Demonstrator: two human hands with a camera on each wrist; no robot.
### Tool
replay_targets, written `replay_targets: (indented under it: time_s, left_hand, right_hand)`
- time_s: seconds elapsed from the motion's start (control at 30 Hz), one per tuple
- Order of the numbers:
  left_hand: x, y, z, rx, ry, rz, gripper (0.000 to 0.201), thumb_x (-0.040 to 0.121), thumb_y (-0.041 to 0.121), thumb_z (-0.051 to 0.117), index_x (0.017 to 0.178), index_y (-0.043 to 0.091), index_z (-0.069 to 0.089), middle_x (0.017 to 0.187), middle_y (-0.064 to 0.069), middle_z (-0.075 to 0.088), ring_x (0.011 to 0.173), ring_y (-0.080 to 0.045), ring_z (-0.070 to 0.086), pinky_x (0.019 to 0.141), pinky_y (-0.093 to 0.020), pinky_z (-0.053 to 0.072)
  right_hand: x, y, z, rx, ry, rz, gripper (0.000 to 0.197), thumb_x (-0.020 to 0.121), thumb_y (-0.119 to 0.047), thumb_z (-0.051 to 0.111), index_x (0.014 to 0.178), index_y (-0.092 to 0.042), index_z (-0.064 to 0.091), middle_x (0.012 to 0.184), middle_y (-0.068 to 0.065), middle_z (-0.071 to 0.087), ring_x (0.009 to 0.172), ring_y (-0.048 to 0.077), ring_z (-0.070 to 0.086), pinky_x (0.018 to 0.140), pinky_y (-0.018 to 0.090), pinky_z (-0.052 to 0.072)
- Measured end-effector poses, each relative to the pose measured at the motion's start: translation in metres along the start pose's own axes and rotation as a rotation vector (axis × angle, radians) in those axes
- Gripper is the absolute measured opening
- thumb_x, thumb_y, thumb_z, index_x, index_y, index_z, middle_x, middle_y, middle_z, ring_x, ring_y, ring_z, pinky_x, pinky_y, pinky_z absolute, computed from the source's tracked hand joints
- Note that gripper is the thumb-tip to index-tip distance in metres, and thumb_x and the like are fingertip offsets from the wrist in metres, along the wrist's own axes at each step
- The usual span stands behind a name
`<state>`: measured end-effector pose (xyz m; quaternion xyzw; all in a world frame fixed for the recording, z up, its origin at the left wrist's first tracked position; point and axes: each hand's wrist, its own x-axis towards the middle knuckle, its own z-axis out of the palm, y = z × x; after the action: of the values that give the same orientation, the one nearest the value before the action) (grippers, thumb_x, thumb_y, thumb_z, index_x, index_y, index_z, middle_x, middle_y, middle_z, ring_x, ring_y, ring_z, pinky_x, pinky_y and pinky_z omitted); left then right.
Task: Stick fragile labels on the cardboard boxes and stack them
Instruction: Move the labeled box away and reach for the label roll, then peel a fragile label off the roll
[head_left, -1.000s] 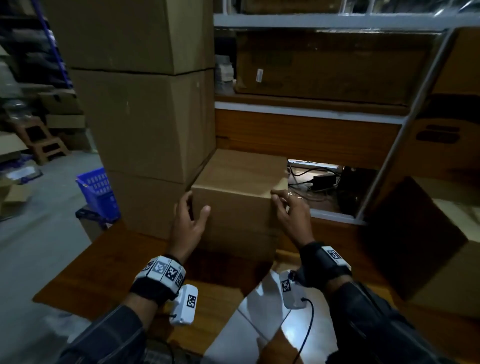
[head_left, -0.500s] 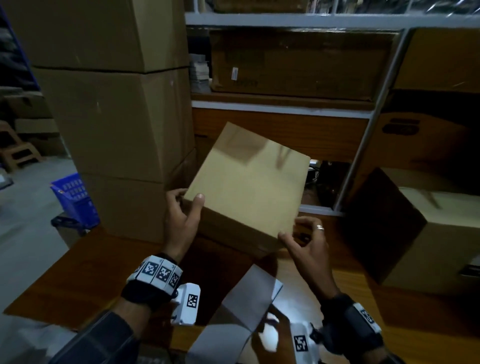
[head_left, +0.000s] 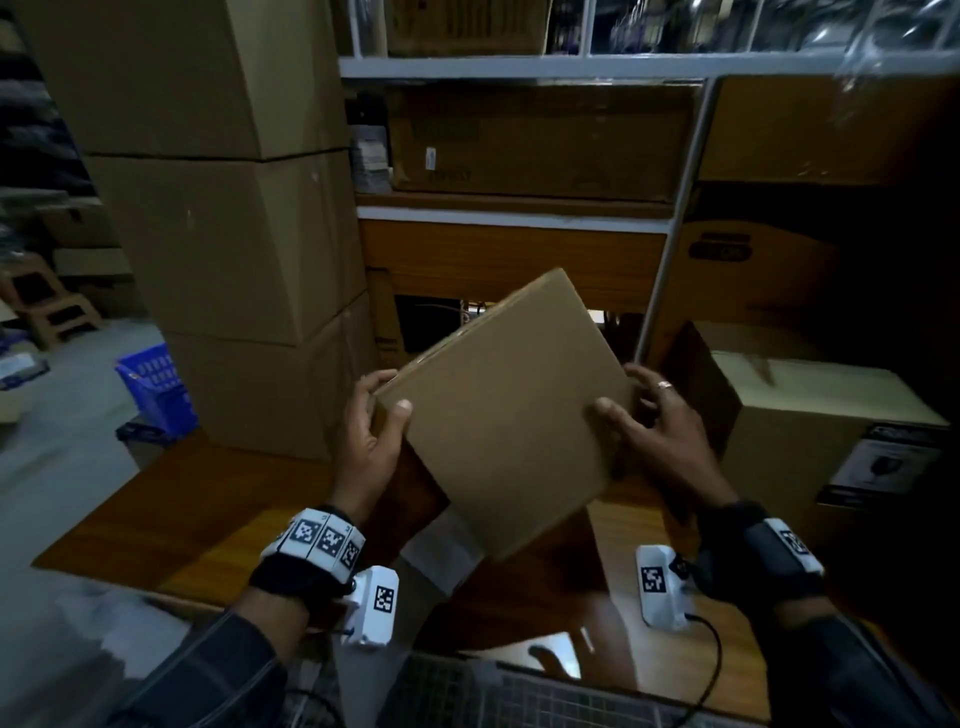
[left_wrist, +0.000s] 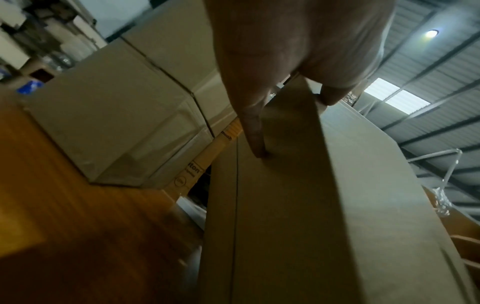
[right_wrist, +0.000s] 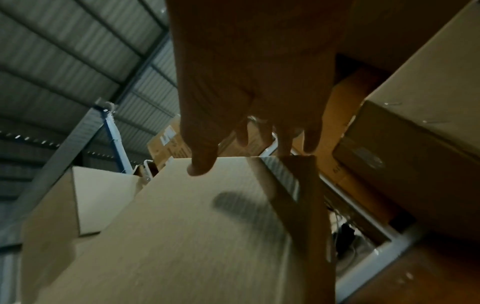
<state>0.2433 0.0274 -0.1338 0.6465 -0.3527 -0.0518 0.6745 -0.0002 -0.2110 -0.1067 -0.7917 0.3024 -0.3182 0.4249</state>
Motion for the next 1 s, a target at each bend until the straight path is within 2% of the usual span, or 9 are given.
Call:
replay_targets:
  time_s: [0.13,0.27,0.33,0.47,0.63,0.7,0.77,0.87,1.0]
  left_hand:
    - [-0.030,0.019,0.021,-0.060,-0.061,-0.005,0.049,0.096,0.018,0.069,0.137,0.031,0.047,0.136,0.006,0.052,0.112,-0.001,0.062,0.088,-0.034,0.060]
    - [-0.055,0.030,0.032,-0.006,-0.187,0.038,0.054,0.094,0.015,0.070,0.139,0.033,0.046,0.136,0.011,0.054,0.117,-0.002,0.061,0.093,-0.033,0.059]
    - [-0.066,0.034,0.037,0.040,-0.242,0.087,0.054,0.094,0.015,0.070,0.139,0.034,0.046,0.136,0.011,0.056,0.121,-0.004,0.060,0.096,-0.034,0.057]
    - [-0.085,0.029,0.049,0.127,-0.310,0.148,0.057,0.094,0.019,0.071,0.140,0.039,0.044,0.144,0.004,0.052,0.132,-0.014,0.054,0.104,-0.046,0.053]
    - [-0.105,0.022,0.062,0.115,-0.392,0.114,0.058,0.093,0.019,0.071,0.137,0.047,0.045,0.148,0.005,0.049,0.137,-0.018,0.050,0.104,-0.050,0.053]
    - [-0.110,0.019,0.066,0.122,-0.401,0.128,0.058,0.093,0.016,0.073,0.135,0.047,0.046,0.143,0.010,0.052,0.133,-0.016,0.053,0.104,-0.049,0.053]
    - [-0.115,0.017,0.070,0.105,-0.405,0.120,0.058,0.092,0.013,0.073,0.133,0.046,0.048,0.141,0.006,0.054,0.129,-0.015,0.057,0.099,-0.045,0.057]
    - [-0.119,0.013,0.073,0.113,-0.406,0.115,0.058,0.092,0.013,0.073,0.131,0.048,0.048,0.148,-0.005,0.048,0.130,-0.013,0.055,0.097,-0.043,0.058]
    - [-0.116,0.009,0.074,0.156,-0.414,0.122,0.057,0.093,0.016,0.072,0.133,0.048,0.046,0.159,-0.002,0.036,0.142,-0.019,0.046,0.102,-0.044,0.055]
  right_hand:
    - [-0.028,0.020,-0.004,-0.083,0.050,-0.035,0.063,0.092,-0.035,0.074,0.148,-0.034,0.046,0.146,0.002,0.051,0.127,0.022,0.053,0.099,0.047,0.054]
    - [-0.073,0.042,-0.016,0.068,0.039,-0.009,0.057,0.093,-0.014,0.073,0.143,-0.025,0.047,0.136,-0.002,0.055,0.118,0.017,0.057,0.082,0.021,0.049]
    - [-0.096,0.054,-0.025,0.103,0.074,-0.006,0.056,0.091,-0.012,0.075,0.139,-0.024,0.048,0.131,-0.003,0.060,0.113,0.015,0.063,0.081,0.020,0.052]
    - [-0.135,0.072,-0.037,0.153,0.115,0.039,0.055,0.089,-0.013,0.078,0.132,-0.030,0.047,0.118,-0.022,0.057,0.103,-0.007,0.060,0.072,0.012,0.054]
    - [-0.163,0.097,-0.038,0.171,0.130,0.099,0.057,0.087,-0.010,0.079,0.131,-0.027,0.046,0.118,-0.022,0.056,0.106,-0.001,0.059,0.085,0.022,0.054]
    - [-0.168,0.107,-0.036,0.174,0.140,0.125,0.058,0.086,-0.008,0.079,0.130,-0.027,0.046,0.116,-0.022,0.056,0.105,-0.001,0.059,0.089,0.029,0.055]
    - [-0.171,0.115,-0.034,0.168,0.158,0.140,0.059,0.086,-0.007,0.080,0.130,-0.026,0.046,0.116,-0.021,0.057,0.106,0.004,0.061,0.090,0.034,0.056]
    - [-0.172,0.124,-0.032,0.173,0.160,0.145,0.057,0.086,-0.007,0.079,0.131,-0.023,0.048,0.124,-0.006,0.064,0.115,0.017,0.064,0.093,0.035,0.057]
    - [-0.168,0.129,-0.030,0.161,0.176,0.175,0.059,0.087,-0.005,0.078,0.134,-0.020,0.046,0.136,0.005,0.061,0.120,0.022,0.061,0.098,0.039,0.055]
